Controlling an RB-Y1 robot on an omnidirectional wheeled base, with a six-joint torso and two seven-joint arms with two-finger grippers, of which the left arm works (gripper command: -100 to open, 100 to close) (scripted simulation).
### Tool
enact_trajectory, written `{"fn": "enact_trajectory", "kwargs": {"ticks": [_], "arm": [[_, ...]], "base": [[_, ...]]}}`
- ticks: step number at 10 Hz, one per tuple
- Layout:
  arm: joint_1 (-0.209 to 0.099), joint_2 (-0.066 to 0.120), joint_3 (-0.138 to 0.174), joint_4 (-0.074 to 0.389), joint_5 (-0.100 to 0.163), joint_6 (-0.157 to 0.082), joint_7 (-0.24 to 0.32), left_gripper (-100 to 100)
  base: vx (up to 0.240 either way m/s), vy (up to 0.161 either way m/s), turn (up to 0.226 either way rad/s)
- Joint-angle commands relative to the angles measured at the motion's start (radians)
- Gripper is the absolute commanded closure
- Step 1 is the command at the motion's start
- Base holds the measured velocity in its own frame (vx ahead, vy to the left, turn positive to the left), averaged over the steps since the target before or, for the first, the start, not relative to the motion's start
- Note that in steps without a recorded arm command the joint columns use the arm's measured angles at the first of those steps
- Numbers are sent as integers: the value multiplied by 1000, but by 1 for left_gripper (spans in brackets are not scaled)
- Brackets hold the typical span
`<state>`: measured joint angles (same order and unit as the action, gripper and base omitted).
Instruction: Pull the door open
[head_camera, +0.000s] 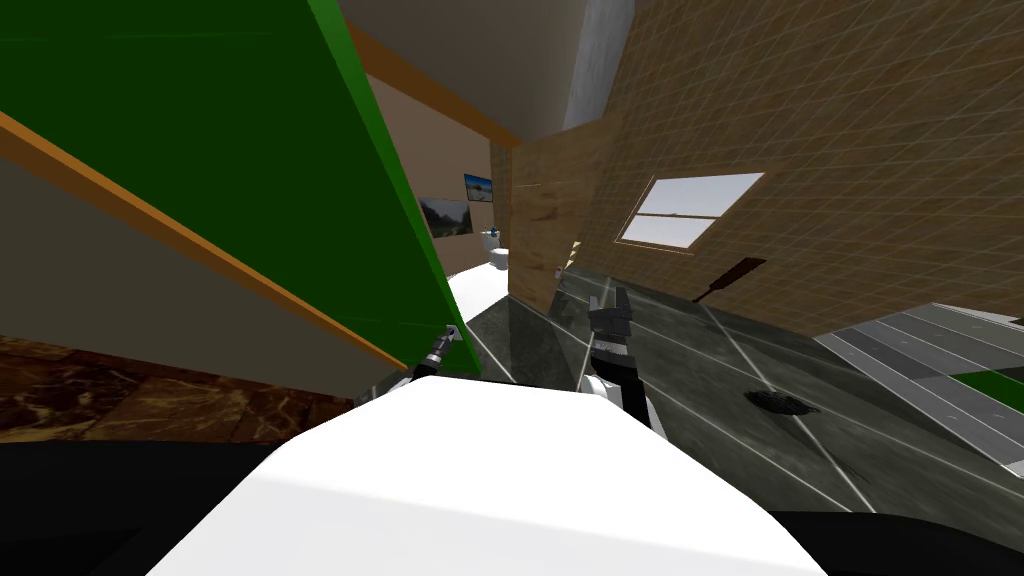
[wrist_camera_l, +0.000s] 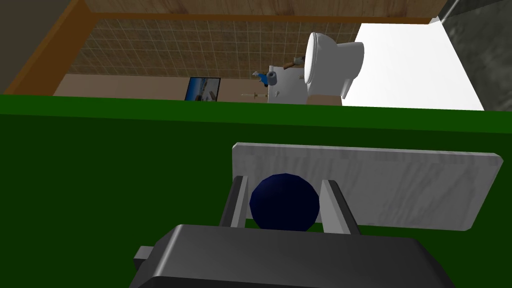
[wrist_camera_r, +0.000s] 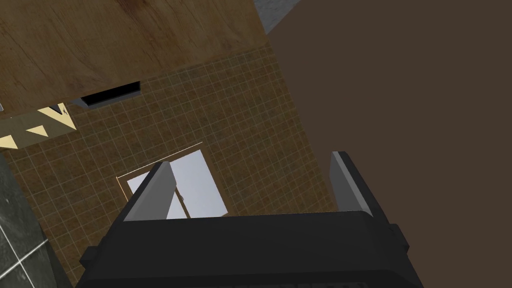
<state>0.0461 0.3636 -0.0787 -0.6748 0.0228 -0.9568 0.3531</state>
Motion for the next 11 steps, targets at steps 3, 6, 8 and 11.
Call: {"fn": "enact_trajectory", "kwargs": {"ticks": [3, 6, 8, 11], "arm": [[-9, 6, 7, 14, 3, -10, -2, 100], [-9, 6, 7, 14, 3, -10, -2, 100], [-6, 11, -28, 2, 1, -14, 5, 100], [-11, 26, -72, 0, 1, -29, 15, 100]], "base": [[0, 0, 0], [-1, 1, 4], [14, -24, 4], [-18, -16, 65]]}}
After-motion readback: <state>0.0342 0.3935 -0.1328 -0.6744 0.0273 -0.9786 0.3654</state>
